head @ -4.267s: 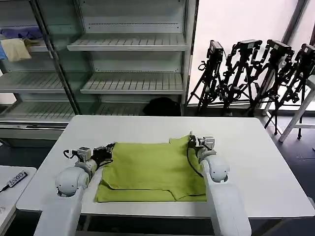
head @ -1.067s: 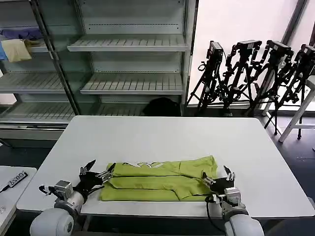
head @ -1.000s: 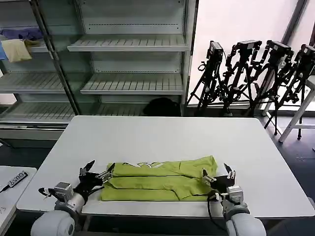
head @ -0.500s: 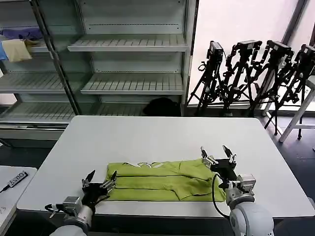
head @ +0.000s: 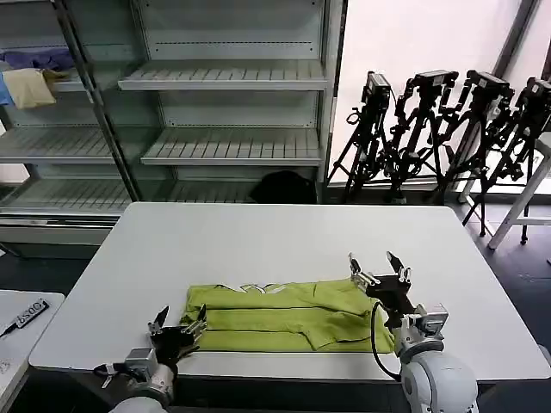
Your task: Fold and organize the clothes.
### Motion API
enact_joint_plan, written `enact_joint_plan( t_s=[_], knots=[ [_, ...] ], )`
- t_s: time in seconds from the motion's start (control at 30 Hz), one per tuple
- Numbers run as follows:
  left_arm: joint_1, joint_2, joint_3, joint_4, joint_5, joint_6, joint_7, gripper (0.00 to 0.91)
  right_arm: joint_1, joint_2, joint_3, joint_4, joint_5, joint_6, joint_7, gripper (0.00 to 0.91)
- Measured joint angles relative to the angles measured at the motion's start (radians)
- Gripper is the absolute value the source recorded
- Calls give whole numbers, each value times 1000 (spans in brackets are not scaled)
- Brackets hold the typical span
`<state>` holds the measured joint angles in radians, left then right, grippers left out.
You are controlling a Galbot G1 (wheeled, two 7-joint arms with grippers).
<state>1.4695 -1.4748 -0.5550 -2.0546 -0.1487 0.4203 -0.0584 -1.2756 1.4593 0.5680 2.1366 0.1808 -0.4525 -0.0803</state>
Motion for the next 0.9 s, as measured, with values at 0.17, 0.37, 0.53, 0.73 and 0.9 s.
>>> enact_joint_plan(
  t_s=[0.17,0.37,0.53,0.73,0.9],
  knots=[
    [-3,-7,5,18,3,-4,-8,846,-5,0,0,-6,0,7,-2,907],
    [-10,-16,12,35,-6,-8,-16,836,-5,-2,3,-8,-1,10,-8,907],
    [1,-15,8,31,-36,-19,-10,836,-5,-4,5,-13,-4,13,-10,907],
    [3,-19,-3,26,-100,-24,-14,836,-5,0,-1,-17,-12,13,-15,907],
    [-3,-29,-2,30,-142,-35,-28,836,-10,-2,0,-19,-18,17,-20,907]
  ],
)
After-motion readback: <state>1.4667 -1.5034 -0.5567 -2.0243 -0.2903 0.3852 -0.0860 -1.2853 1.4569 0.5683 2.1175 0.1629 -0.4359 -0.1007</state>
